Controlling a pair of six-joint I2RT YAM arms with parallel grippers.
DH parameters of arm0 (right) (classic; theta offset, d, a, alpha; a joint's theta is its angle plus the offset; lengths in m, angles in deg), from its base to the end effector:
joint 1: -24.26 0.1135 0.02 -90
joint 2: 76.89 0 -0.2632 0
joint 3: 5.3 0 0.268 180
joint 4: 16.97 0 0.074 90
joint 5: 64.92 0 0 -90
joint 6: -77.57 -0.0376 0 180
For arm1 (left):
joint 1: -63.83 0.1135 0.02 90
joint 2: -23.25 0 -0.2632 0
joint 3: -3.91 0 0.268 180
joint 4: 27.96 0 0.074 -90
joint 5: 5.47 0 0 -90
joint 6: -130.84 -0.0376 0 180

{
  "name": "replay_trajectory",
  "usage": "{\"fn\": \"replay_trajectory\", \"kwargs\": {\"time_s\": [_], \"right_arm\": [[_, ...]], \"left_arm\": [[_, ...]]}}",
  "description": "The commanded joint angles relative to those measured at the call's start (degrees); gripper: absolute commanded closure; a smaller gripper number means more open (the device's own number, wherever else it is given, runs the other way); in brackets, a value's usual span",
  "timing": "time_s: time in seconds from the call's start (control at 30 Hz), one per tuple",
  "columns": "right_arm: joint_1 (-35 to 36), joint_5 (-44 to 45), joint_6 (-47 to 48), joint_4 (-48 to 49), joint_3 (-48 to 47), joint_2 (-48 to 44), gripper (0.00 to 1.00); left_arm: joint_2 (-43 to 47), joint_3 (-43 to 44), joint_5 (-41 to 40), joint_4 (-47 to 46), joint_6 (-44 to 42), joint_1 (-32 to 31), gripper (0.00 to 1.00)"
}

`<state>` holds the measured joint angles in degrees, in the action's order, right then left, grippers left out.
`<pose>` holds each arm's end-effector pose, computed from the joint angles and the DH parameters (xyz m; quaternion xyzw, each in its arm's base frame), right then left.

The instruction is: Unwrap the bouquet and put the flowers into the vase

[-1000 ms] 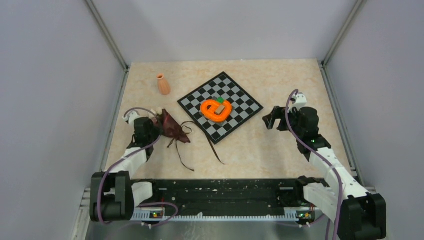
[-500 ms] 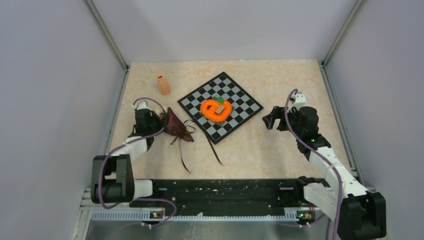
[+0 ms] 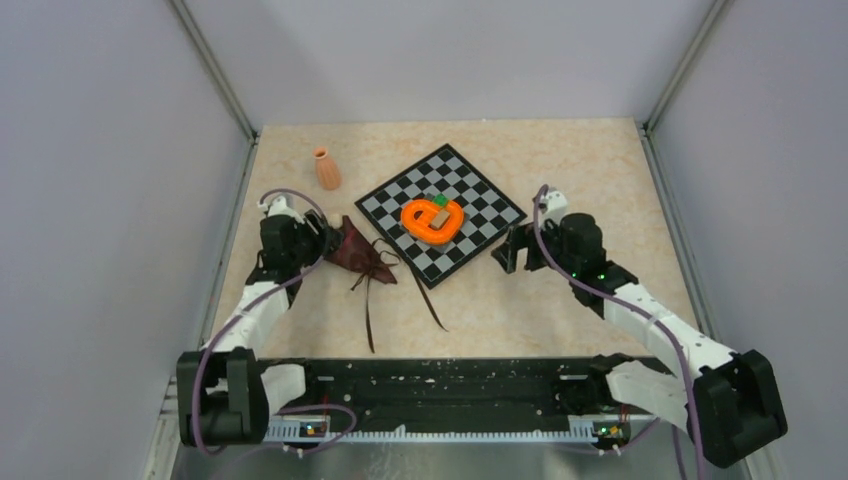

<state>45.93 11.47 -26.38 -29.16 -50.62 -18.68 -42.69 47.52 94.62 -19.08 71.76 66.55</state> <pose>0.2223 0.0978 0.2306 -0.1199 0.8316 0.2582 0.4768 0.2556 0.0055 0.1945 -0.2098 0.8432 -0.1934 0.4555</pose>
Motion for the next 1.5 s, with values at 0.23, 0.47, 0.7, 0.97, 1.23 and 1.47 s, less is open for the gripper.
{"fn": "replay_trajectory", "kwargs": {"time_s": [0.23,0.47,0.7,0.97,1.23,1.47], "right_arm": [[22.2,16.3,-6.9,3.9,-5.6,9.8,0.16],[35.8,26.5,-10.9,1.2,-8.9,18.0,0.19],[43.4,27.9,-14.4,-5.6,-13.3,26.9,0.24],[44.9,25.9,-15.6,-6.2,-14.3,29.9,0.34],[47.1,26.1,-15.5,-7.3,-16.2,33.4,0.39],[49.6,29.0,-14.7,-10.4,-18.8,36.4,0.46]], "left_arm": [[7.0,-0.9,8.2,8.7,3.3,-0.8,0.15],[7.2,-4.4,11.3,9.9,4.5,-5.1,0.11],[2.3,-4.5,9.6,9.2,5.0,-10.8,0.19],[-3.4,-5.3,8.9,8.1,7.0,-11.3,0.36],[-2.9,-5.9,6.5,8.1,7.4,-11.3,0.5],[-0.8,-6.5,1.5,10.9,8.9,-11.3,0.63]]}}
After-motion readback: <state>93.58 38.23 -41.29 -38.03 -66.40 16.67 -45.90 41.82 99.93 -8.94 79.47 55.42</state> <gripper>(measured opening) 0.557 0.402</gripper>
